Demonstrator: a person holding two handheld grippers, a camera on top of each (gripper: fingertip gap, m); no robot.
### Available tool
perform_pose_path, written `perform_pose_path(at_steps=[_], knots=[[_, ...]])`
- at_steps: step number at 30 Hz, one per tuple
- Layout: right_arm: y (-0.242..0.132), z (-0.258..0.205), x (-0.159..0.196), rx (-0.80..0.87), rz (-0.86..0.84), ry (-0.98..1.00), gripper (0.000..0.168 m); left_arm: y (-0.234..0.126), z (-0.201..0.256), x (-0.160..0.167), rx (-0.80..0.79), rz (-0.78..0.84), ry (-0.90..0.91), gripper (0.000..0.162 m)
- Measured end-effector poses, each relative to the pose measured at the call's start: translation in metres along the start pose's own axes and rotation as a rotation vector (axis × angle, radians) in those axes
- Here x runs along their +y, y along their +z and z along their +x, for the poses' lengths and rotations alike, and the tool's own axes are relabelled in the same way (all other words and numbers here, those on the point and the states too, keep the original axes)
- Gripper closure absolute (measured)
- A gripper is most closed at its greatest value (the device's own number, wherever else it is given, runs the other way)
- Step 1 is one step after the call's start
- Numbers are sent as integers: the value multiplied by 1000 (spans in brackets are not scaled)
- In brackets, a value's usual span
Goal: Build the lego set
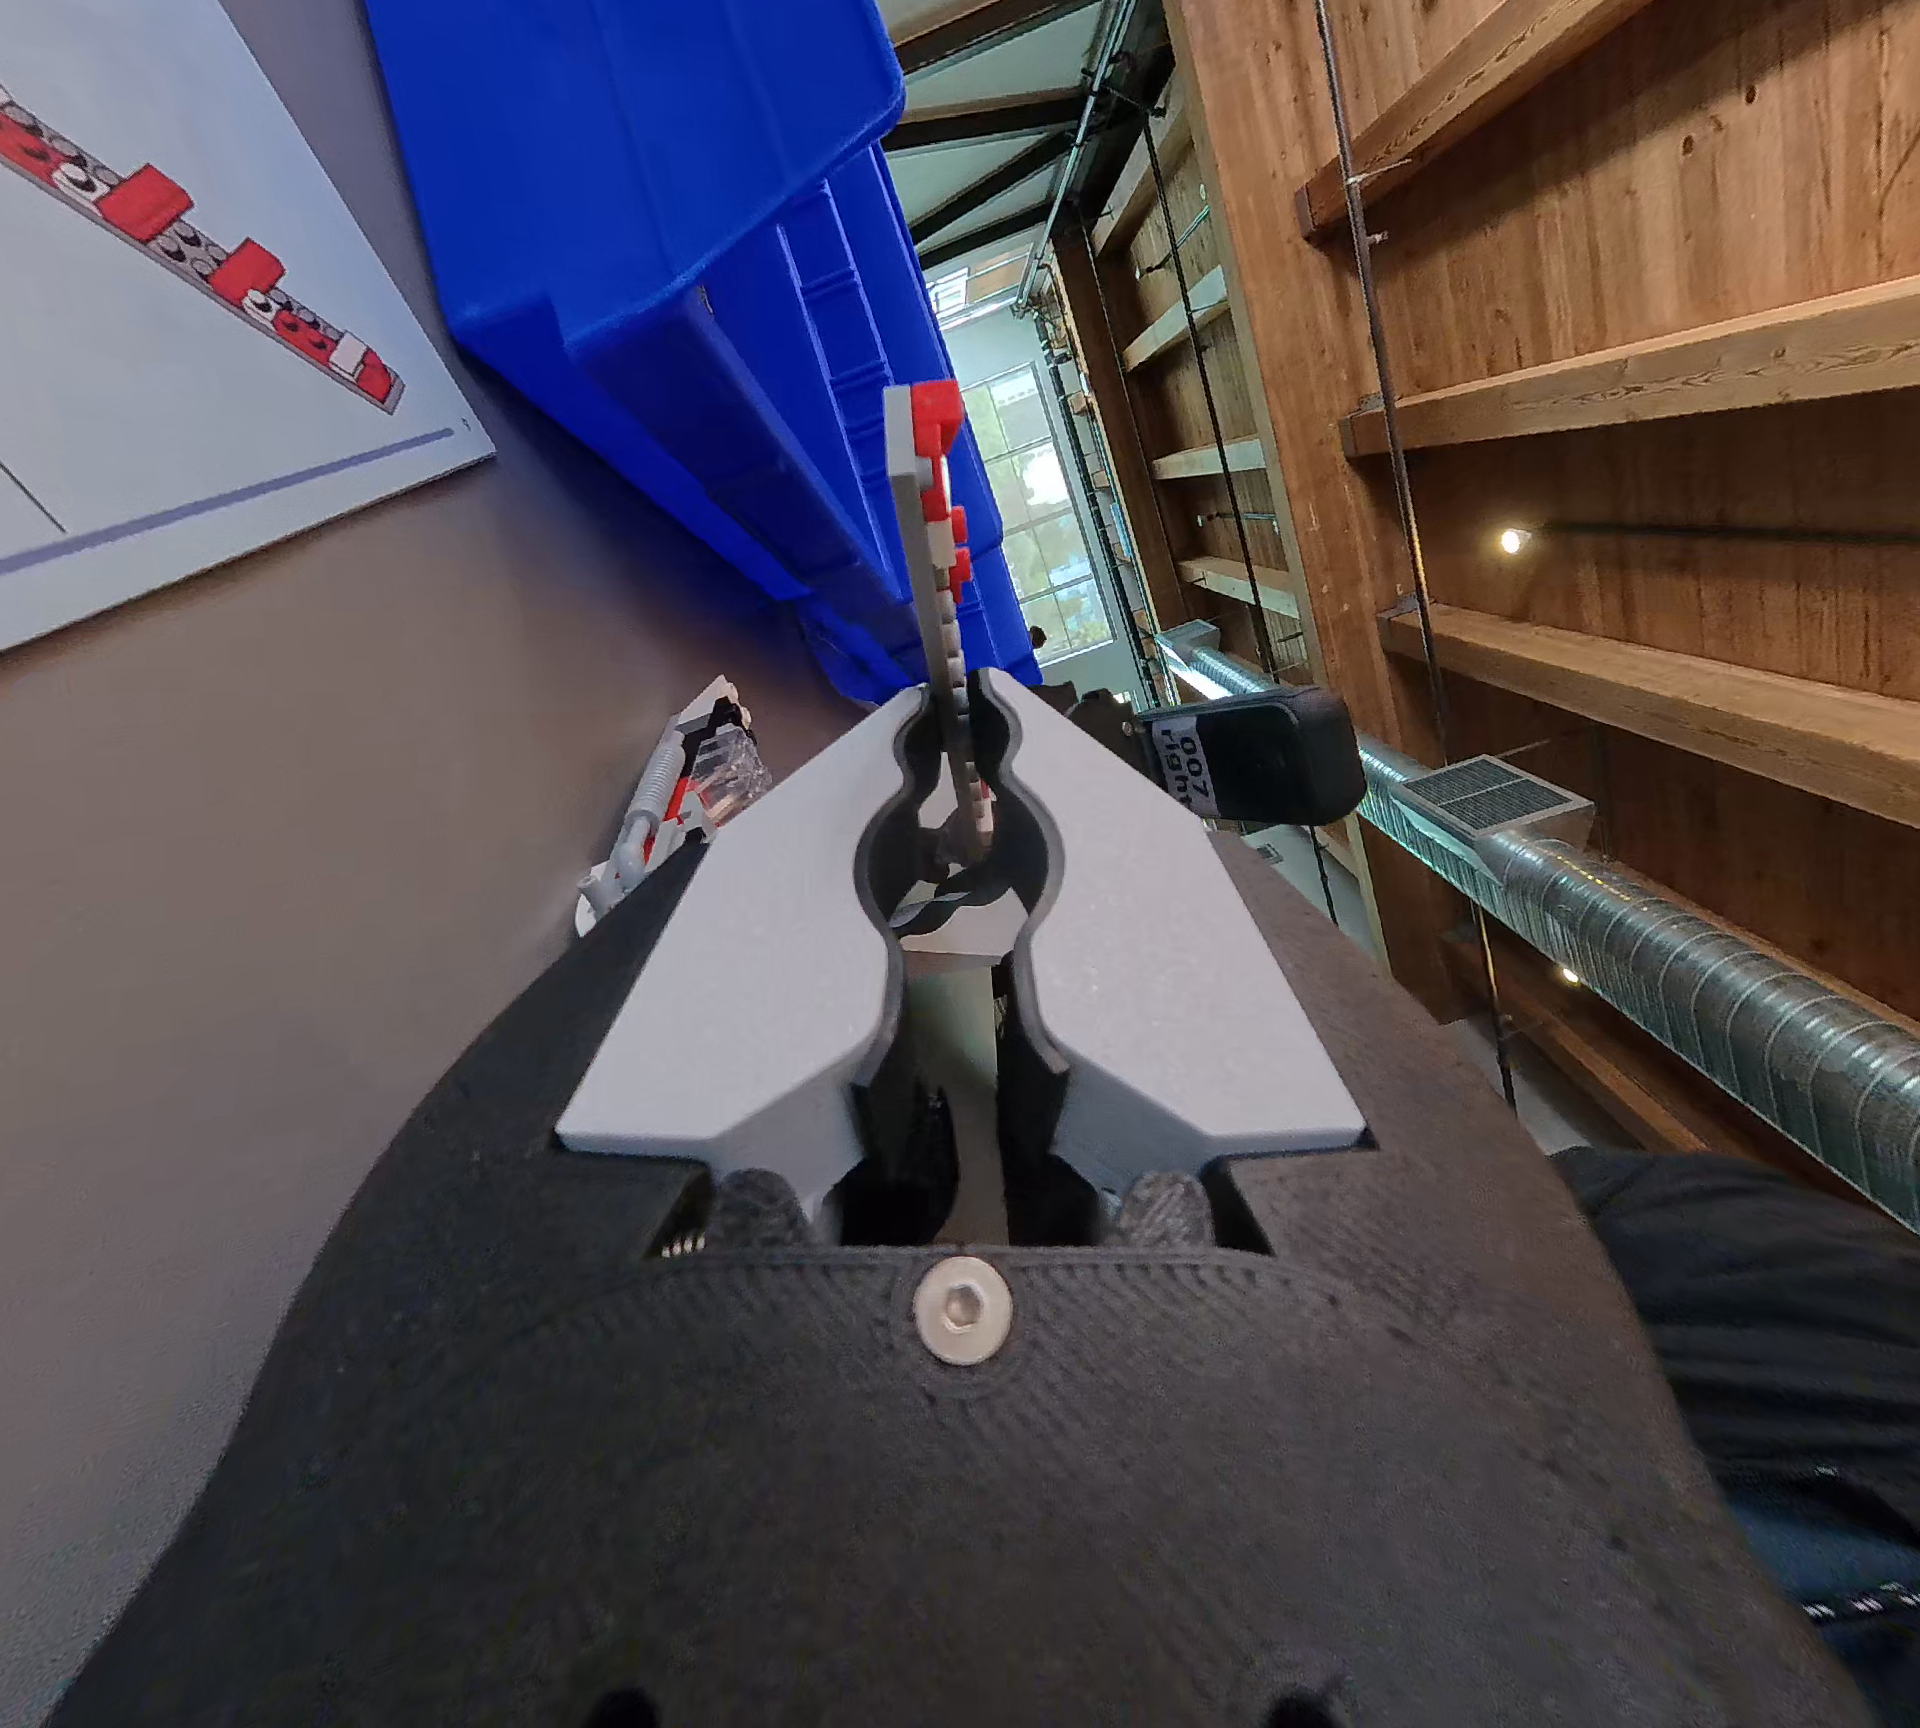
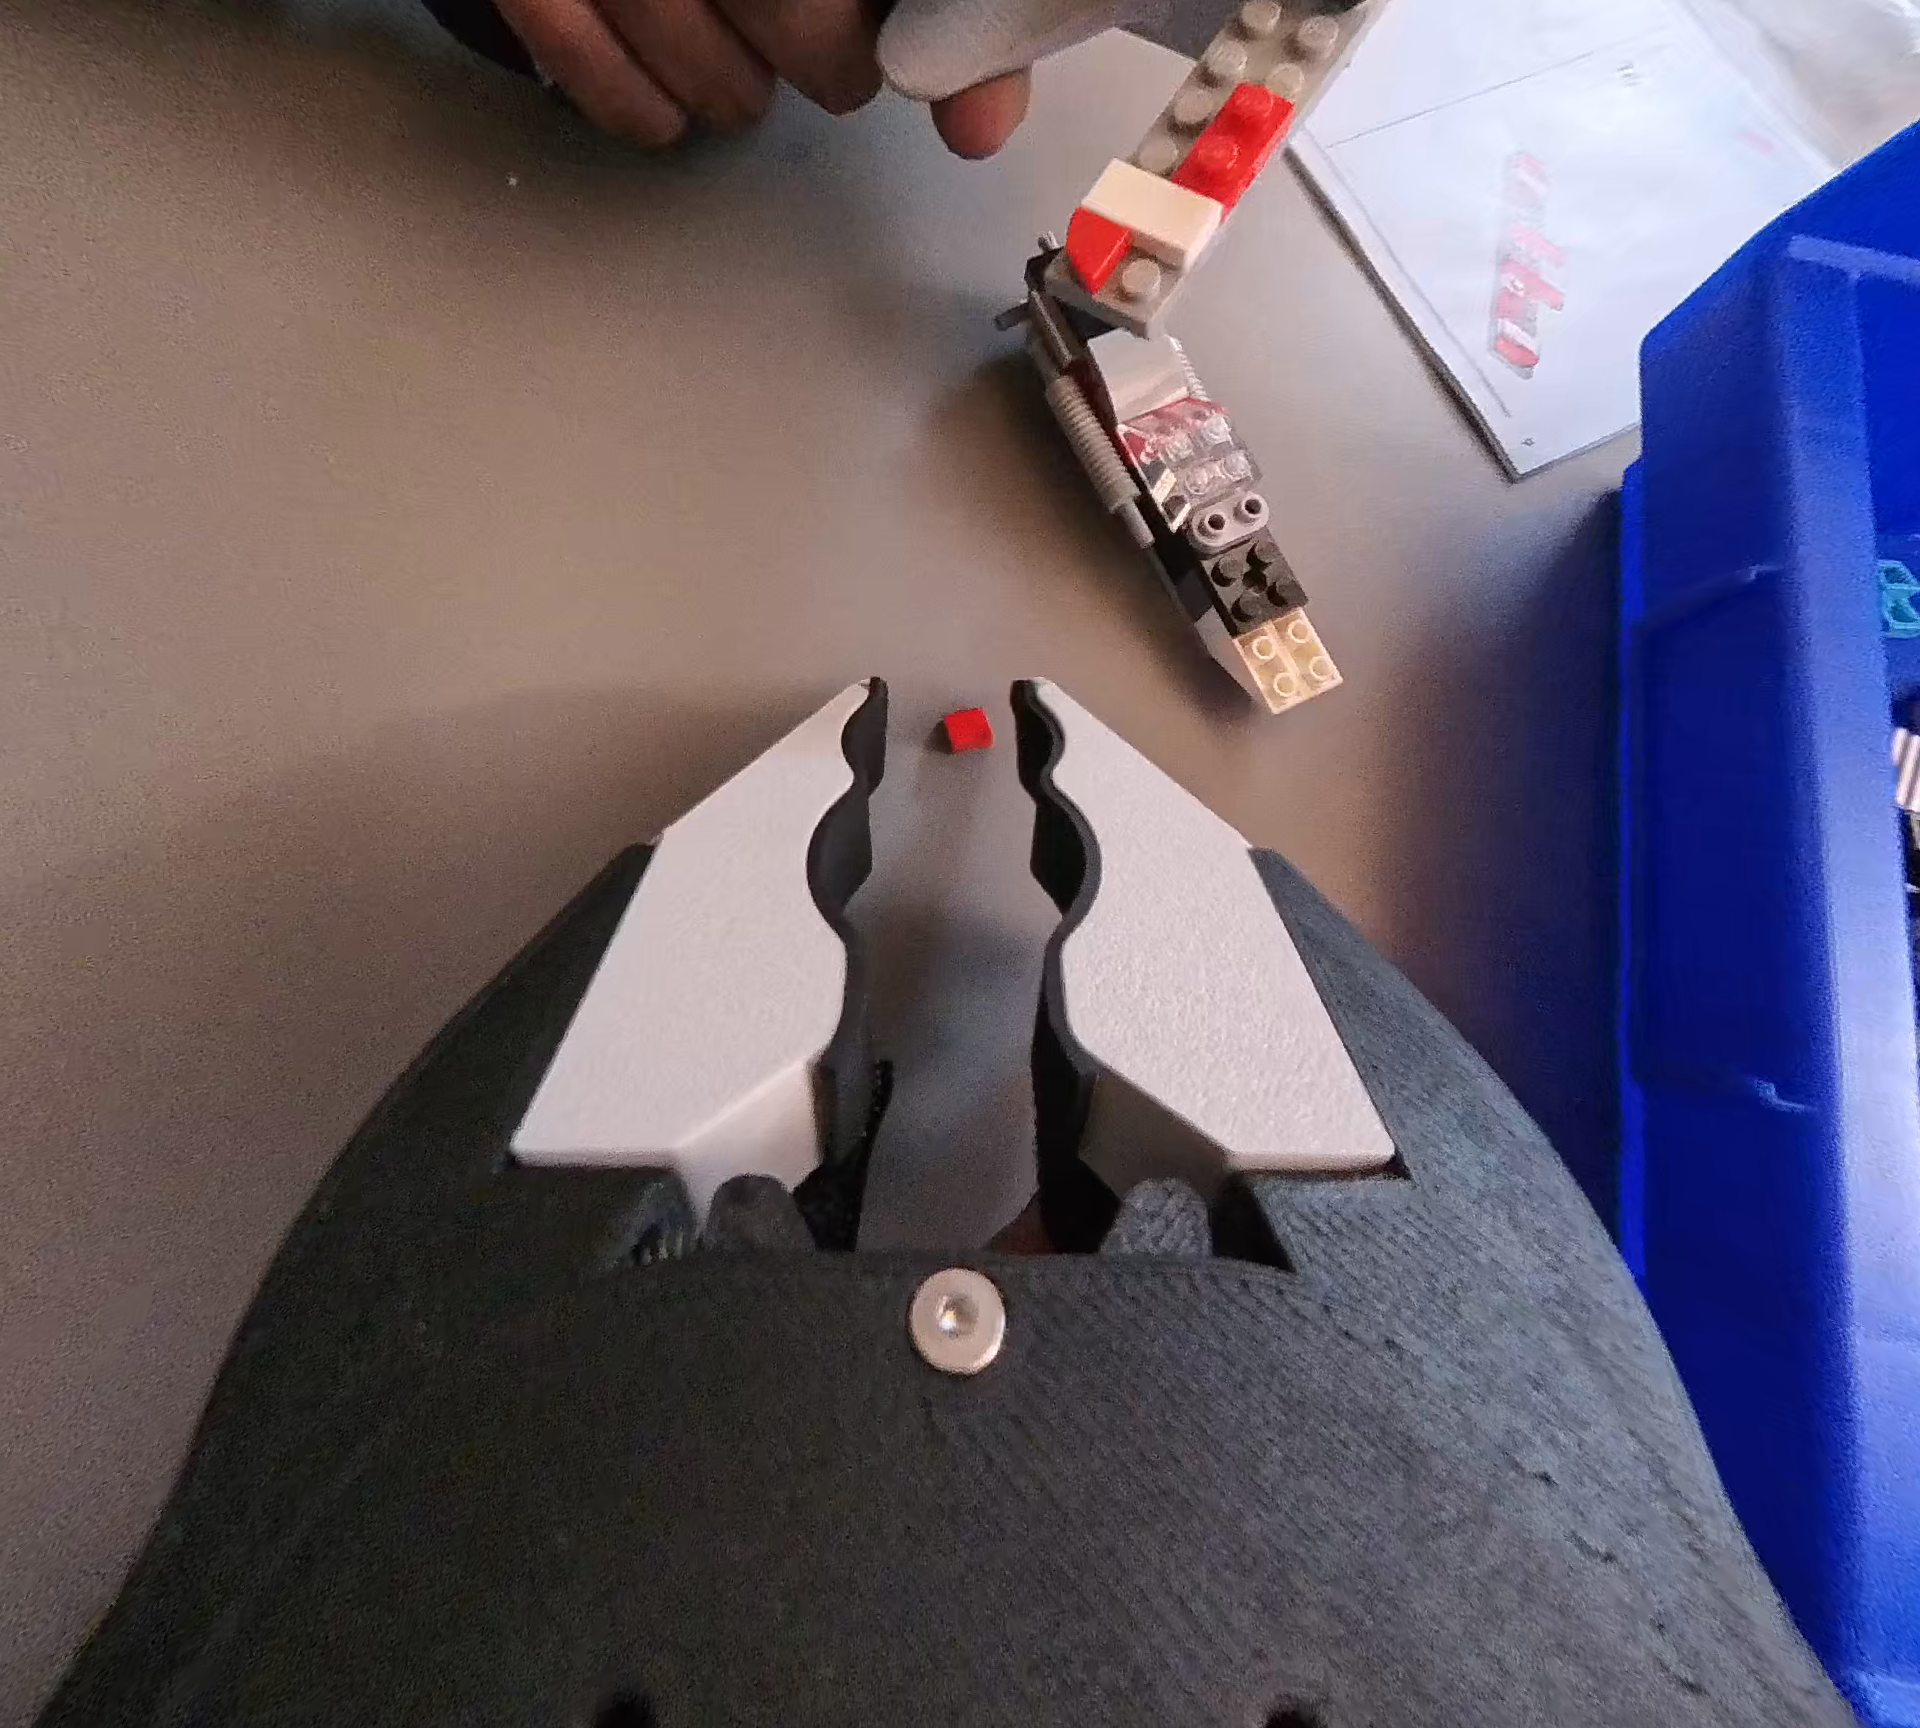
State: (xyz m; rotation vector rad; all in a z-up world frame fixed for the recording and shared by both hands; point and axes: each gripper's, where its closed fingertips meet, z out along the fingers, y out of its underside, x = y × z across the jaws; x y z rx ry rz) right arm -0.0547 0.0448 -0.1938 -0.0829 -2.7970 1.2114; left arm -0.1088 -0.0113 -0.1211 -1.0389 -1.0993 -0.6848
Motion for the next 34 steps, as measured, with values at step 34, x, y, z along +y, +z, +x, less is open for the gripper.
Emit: perform_pose_path(at_steps=[34], knots=[[-37,35,-67,321,158,216,161,5,-4,1,-6,98,-93,157]])
